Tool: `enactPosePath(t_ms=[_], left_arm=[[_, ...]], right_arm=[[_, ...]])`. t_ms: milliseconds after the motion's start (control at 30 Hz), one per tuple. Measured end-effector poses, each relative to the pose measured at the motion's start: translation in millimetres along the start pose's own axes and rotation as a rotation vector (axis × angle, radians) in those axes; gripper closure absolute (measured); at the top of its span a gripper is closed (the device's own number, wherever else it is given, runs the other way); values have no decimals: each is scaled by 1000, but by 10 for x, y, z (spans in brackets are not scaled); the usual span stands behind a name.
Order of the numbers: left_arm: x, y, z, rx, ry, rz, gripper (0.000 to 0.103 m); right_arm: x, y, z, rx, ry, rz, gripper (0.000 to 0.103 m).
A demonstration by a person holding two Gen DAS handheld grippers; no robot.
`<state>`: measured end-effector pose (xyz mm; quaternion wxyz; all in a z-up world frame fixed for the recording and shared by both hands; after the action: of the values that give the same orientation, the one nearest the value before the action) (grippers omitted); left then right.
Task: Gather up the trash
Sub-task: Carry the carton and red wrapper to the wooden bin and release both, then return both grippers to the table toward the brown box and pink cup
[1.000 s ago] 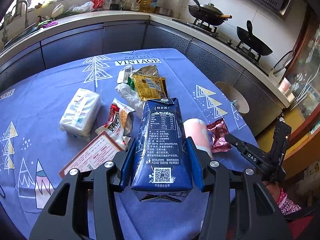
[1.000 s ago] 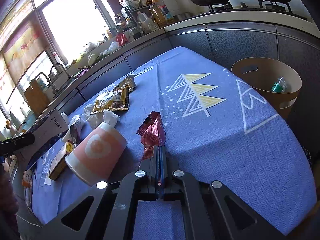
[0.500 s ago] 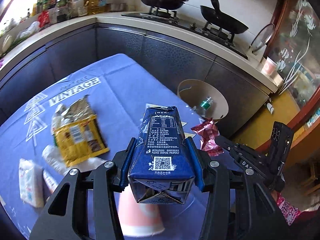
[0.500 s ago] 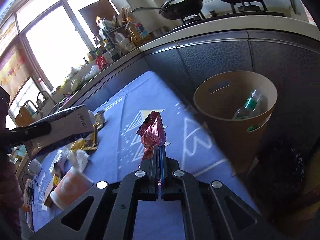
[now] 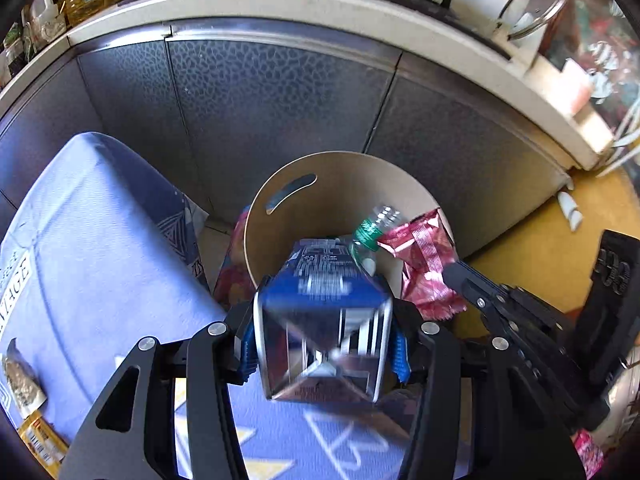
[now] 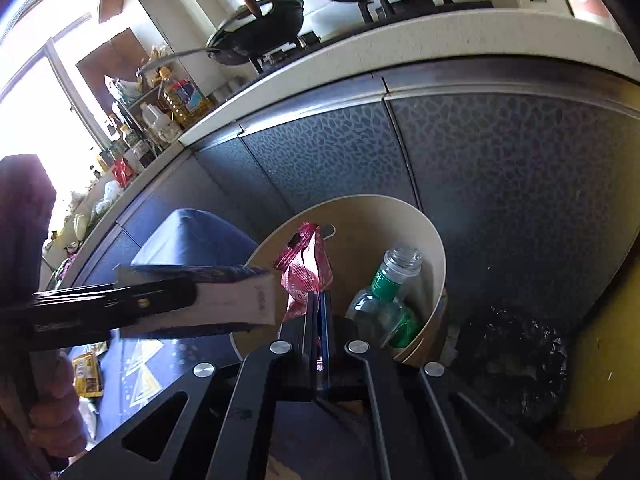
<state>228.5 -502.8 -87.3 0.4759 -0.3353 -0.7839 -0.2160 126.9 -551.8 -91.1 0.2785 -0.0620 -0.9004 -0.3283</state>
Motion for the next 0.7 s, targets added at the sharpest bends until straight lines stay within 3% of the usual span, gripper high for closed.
enactPosePath(t_ms=[33,67,133,400,533,700], left_arm=[[-94,-6,-10,9,11,-10,48],[-152,0,-7,20,20,-20,44],[-199,49,20,40,17,-46,40],[213,280,297,67,-56,-75,40],[482,463,560,80,-84,-118,40],[922,730,961,131,-138,-101,40]], right_arm=[[-47,-36,6,-6,13,-2,95],[-92,-67,20,-16,26,-4,79],[-100,-109,31,-32,8,-1,66],[45,-15,92,-45,-38,-30,66],[86,114,164,-28,-16,-9,66],[228,389,255,-16,-19,-34,66]])
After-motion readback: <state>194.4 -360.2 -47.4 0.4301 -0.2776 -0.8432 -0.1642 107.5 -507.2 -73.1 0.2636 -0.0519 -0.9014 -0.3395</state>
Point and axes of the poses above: each gripper's, at about its wrist camera, not at the fingertips, and x roughly against the way its jaws point, y to its left, z to its underside, the point moved 8 cm from there along -x, roughly the way its jaws point, and after that the axes turned 10 degrees about -z, right-handed, at the moved point
